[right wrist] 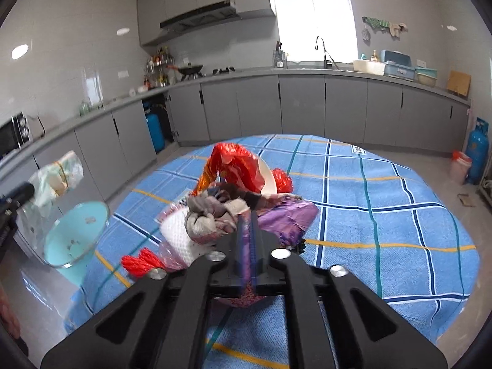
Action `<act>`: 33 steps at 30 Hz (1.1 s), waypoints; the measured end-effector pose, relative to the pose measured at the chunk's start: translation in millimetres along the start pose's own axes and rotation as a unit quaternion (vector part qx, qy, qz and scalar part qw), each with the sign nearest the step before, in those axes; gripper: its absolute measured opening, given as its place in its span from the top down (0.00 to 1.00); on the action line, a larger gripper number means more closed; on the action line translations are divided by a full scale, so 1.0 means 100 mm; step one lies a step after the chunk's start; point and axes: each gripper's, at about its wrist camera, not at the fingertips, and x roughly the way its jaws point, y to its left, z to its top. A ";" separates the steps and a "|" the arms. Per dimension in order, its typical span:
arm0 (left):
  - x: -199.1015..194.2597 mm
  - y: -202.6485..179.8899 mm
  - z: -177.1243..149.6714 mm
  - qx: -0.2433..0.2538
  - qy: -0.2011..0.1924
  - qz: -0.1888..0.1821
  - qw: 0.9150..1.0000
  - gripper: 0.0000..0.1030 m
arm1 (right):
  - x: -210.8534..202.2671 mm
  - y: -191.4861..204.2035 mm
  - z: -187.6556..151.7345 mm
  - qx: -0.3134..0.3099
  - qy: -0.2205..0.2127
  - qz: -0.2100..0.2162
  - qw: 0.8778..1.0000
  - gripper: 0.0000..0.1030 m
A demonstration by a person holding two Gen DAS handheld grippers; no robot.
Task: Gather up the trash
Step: 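Carry the plastic bag toward the bucket while the right gripper grasps the purple wrapper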
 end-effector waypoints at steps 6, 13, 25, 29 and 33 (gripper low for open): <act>0.02 0.11 -0.20 0.000 0.023 0.036 0.999 0.96 | -0.27 0.03 -0.06 0.009 -0.009 -0.009 1.000 0.45; 0.06 0.25 -0.55 -0.014 0.051 0.090 0.995 0.96 | -0.27 0.25 -0.26 0.010 0.029 0.005 1.000 0.58; -0.41 0.19 -0.41 -0.029 -0.035 0.081 0.996 0.96 | -0.03 0.30 -0.40 0.034 0.083 0.028 0.996 0.87; -0.42 0.17 -0.41 -0.028 -0.032 0.078 0.996 0.96 | -0.08 0.29 -0.40 0.028 0.076 0.030 0.996 0.95; -0.41 0.20 -0.38 -0.030 -0.033 0.079 0.996 0.96 | -0.29 0.30 -0.35 0.015 0.044 0.024 0.999 0.97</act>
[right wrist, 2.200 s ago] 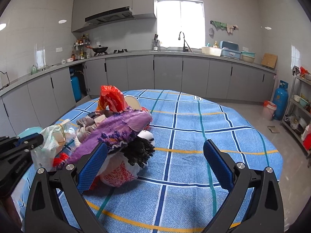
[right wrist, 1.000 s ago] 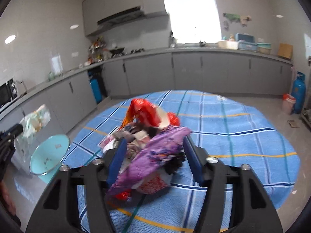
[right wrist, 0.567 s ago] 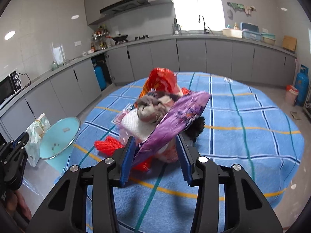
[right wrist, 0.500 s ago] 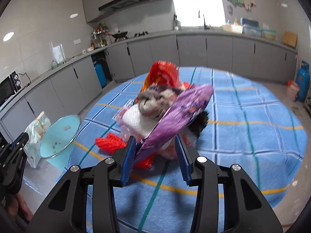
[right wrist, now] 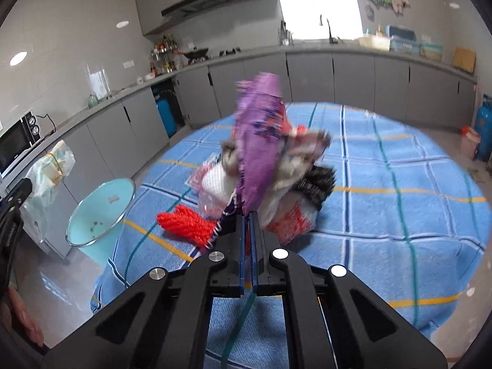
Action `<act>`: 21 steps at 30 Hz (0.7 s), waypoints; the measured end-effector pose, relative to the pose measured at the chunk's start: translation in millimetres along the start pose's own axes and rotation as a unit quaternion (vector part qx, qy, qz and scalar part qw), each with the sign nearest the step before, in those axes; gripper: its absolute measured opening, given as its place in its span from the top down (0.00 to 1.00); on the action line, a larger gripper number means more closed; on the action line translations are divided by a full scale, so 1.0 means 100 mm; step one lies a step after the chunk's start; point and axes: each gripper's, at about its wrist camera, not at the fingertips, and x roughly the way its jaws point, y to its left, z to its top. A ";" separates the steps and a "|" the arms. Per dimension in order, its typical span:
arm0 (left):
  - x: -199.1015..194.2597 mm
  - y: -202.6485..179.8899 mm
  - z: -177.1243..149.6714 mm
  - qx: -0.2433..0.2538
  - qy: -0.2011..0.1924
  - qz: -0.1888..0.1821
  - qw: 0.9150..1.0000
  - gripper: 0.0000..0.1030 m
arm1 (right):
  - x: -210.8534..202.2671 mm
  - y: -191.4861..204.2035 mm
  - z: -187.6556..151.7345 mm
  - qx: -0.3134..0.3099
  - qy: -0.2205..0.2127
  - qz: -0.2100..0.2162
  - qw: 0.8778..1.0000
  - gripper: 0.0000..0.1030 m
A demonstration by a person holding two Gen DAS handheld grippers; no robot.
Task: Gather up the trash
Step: 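Carry the plastic bag toward the bucket while the right gripper grasps the purple wrapper, then open the left gripper over the bucket to drop the plastic bag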
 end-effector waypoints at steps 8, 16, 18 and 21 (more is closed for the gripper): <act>0.11 0.24 0.12 -0.012 -0.009 0.027 1.000 0.96 | -0.31 0.12 0.24 -0.043 -0.069 -0.013 0.997 0.98; 0.38 0.45 0.17 0.006 0.004 0.053 0.999 0.96 | -0.17 0.47 0.43 -0.091 -0.086 0.019 0.992 0.98; 0.44 0.51 0.18 0.005 0.008 0.057 0.998 0.96 | -0.09 0.57 0.44 -0.103 -0.083 0.028 0.991 0.98; 0.50 0.58 0.20 0.005 0.010 0.060 0.998 0.96 | 0.03 0.71 0.46 -0.117 -0.079 0.043 0.989 0.98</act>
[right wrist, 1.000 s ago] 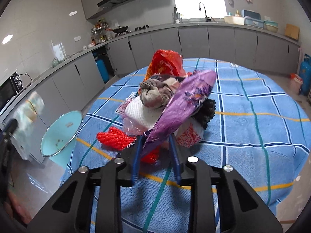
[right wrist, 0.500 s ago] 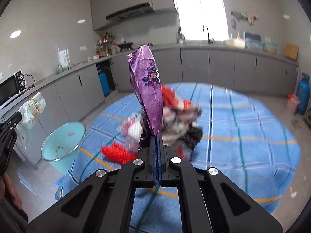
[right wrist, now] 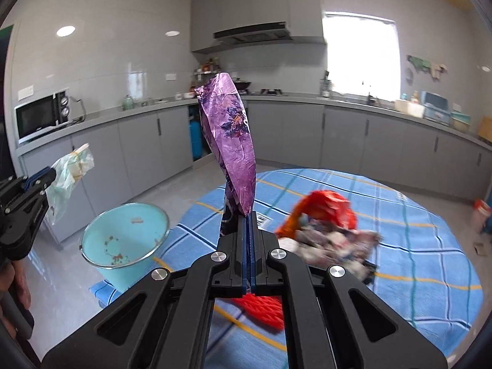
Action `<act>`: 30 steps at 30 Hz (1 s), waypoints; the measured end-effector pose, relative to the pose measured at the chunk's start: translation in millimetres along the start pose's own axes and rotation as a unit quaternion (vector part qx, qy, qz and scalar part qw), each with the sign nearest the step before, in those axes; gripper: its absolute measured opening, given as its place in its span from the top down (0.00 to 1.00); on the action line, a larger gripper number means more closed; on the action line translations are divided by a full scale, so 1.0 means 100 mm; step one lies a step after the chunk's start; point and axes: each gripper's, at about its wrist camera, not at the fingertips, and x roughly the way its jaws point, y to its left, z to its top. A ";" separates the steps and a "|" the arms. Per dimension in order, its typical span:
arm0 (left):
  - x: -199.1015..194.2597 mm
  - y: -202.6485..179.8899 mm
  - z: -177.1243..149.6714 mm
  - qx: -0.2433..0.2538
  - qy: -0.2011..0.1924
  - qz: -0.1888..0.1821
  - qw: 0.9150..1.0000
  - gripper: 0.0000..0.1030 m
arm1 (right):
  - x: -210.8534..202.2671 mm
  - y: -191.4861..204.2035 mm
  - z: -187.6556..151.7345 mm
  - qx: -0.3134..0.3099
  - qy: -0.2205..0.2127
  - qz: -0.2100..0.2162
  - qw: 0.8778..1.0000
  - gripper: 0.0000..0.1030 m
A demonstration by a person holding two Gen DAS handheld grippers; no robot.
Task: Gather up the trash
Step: 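Open the left gripper over the bucket to drop the plastic bag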
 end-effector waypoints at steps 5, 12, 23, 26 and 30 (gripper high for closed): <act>0.13 0.12 -0.01 -0.009 0.007 0.017 1.000 0.96 | 0.24 0.15 0.09 -0.015 0.005 0.021 1.000 0.98; 0.30 0.12 -0.04 -0.003 0.024 0.082 0.996 0.96 | 0.45 0.41 0.25 -0.044 -0.003 0.019 0.999 0.98; 0.60 0.11 -0.03 0.011 0.035 0.101 0.994 0.95 | 0.85 0.88 0.36 -0.090 0.010 0.040 0.995 0.98; 0.68 0.11 -0.06 0.011 0.045 0.098 0.994 0.95 | 0.93 0.98 0.36 -0.098 0.015 0.049 0.994 0.98; 0.78 0.12 -0.09 0.006 0.058 0.086 0.995 0.95 | 1.04 1.05 0.35 -0.100 0.027 0.062 0.993 0.98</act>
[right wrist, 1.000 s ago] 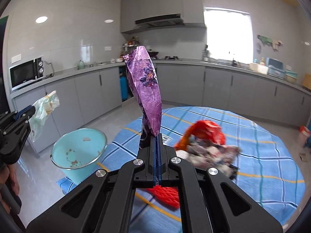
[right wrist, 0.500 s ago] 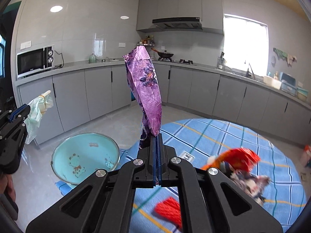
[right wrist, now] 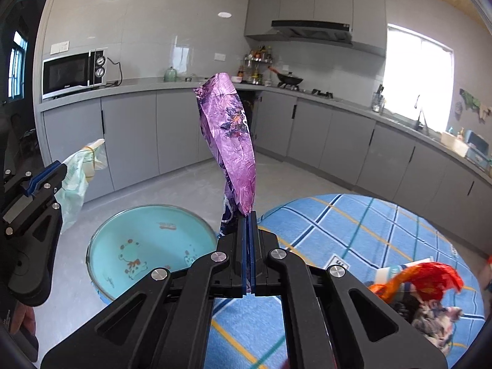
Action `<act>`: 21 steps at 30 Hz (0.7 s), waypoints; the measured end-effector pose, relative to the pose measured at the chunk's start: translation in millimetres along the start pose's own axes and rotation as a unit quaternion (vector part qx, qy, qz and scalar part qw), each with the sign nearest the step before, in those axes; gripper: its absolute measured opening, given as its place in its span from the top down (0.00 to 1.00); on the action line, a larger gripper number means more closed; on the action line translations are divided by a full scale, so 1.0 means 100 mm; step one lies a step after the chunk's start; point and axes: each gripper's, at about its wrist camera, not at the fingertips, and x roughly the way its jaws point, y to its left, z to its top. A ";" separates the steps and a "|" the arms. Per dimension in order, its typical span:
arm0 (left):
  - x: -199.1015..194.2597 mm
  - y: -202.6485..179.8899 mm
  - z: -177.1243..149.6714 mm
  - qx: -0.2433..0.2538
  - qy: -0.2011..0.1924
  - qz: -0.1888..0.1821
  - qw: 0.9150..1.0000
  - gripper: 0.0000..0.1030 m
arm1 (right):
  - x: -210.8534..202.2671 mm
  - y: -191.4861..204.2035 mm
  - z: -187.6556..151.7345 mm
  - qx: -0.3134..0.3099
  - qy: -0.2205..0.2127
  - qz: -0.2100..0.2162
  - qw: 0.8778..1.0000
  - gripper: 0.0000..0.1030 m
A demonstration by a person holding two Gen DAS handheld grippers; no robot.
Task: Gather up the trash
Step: 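Open the left gripper over the bucket to drop the plastic bag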
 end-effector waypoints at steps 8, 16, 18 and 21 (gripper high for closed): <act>0.14 -0.01 -0.02 -0.006 0.013 -0.010 1.000 0.95 | 0.19 0.10 0.00 -0.013 0.011 0.023 1.000 0.98; 0.25 -0.02 -0.06 -0.009 0.029 -0.017 0.999 0.94 | 0.35 0.20 -0.03 -0.020 0.021 0.037 0.999 0.98; 0.26 -0.02 -0.06 -0.009 0.031 -0.020 0.999 0.94 | 0.37 0.22 -0.05 -0.020 0.023 0.041 0.999 0.98; 0.30 -0.05 -0.08 -0.006 0.035 -0.024 0.999 0.94 | 0.43 0.24 -0.07 -0.022 0.028 0.047 0.998 0.98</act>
